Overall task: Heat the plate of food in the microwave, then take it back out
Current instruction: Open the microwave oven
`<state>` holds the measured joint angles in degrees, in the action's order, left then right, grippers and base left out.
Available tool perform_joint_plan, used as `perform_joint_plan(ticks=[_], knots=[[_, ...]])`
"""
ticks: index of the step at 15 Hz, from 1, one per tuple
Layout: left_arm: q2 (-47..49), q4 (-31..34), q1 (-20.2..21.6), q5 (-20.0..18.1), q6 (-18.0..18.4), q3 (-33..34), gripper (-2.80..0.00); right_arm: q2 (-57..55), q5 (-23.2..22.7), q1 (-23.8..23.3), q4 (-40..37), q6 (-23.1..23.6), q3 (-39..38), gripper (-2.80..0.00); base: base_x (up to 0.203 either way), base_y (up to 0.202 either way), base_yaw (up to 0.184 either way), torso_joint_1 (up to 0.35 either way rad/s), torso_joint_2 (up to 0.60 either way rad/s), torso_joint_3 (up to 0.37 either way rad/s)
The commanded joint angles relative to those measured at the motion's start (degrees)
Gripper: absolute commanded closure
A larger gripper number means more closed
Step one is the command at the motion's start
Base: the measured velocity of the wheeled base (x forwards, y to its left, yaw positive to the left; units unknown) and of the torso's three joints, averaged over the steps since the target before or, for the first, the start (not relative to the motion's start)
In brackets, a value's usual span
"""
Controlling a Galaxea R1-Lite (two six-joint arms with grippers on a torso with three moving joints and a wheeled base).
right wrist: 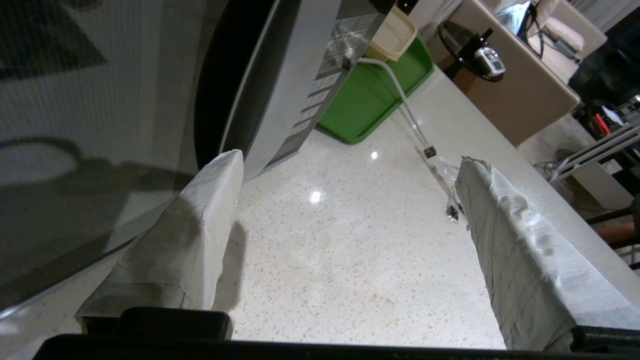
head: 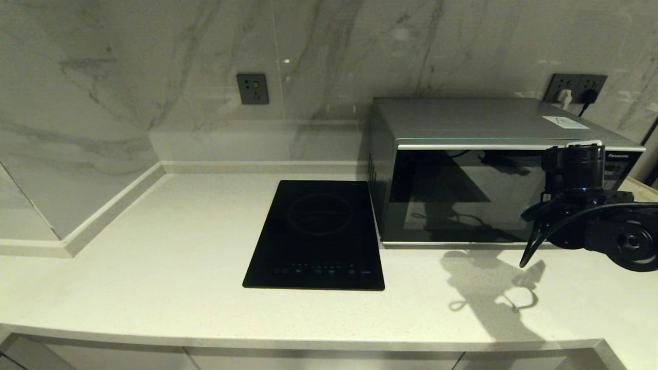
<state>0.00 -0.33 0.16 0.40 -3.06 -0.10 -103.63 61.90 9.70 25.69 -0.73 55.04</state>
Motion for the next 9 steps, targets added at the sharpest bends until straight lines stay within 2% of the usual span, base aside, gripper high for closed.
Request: perform_joint_plan(ticks=[1, 9], knots=[[0.0, 0.0, 0.0, 0.0, 0.0, 0.0, 0.0, -1.6, -0.4, -0.5, 0.1, -0.5, -0.1, -2.8, 0.0, 0.0, 0.0, 0.0, 0.0, 0.0], [0.0, 0.0, 0.0, 0.0, 0.0, 0.0, 0.0, -7.5, -1.1, -2.3, 0.1, -3.7, 5.7, -2.8, 0.0, 0.0, 0.0, 0.0, 0.0, 0.0]])
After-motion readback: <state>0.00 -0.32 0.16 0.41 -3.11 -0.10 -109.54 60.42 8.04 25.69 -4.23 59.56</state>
